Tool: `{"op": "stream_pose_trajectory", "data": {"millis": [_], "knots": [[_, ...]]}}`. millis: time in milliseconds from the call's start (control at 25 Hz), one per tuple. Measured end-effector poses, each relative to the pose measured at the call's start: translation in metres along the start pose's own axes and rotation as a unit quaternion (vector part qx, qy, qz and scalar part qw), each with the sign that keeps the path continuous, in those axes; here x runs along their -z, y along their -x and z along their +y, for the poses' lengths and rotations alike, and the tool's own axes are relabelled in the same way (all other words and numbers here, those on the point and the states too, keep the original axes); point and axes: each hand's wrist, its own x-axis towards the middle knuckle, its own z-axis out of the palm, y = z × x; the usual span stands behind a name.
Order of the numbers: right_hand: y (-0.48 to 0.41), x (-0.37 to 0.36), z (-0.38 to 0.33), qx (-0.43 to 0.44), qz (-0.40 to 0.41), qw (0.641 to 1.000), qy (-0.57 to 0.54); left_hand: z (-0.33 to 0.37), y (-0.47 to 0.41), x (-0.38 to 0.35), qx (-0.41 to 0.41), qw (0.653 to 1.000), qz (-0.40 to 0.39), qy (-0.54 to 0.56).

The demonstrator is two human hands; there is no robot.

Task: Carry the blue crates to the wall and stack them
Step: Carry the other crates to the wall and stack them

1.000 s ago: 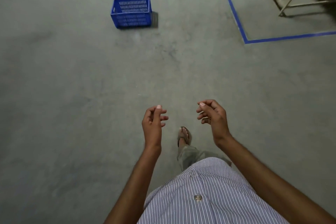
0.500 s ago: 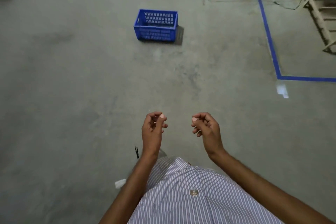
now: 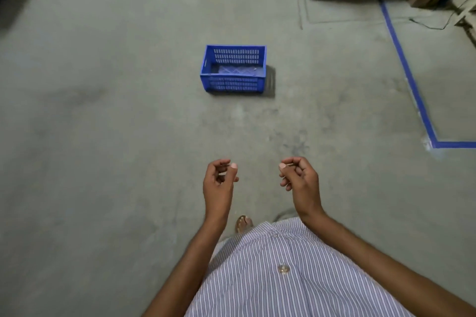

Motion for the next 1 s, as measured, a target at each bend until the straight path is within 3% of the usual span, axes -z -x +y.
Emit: {"op": "stream_pose_trajectory", "data": {"millis": [160, 760, 1000], "knots": [[-0.09, -0.055, -0.044, 0.03, 0.0, 1.0, -0.003, 0.034, -0.113, -0.02, -0.011, 1.0, -0.018, 0.013], [-0.535, -0.233, -0.17, -0.01, 0.034, 0.999, 0.029, 0.146, -0.587, -0.099, -0.009, 1.0, 0.011, -0.022], [-0.708, -0.299, -0.136, -0.039, 0.109, 0.987, 0.11, 0.103, -0.789, -0.124, 0.007, 0.996, -0.025, -0.088]]}}
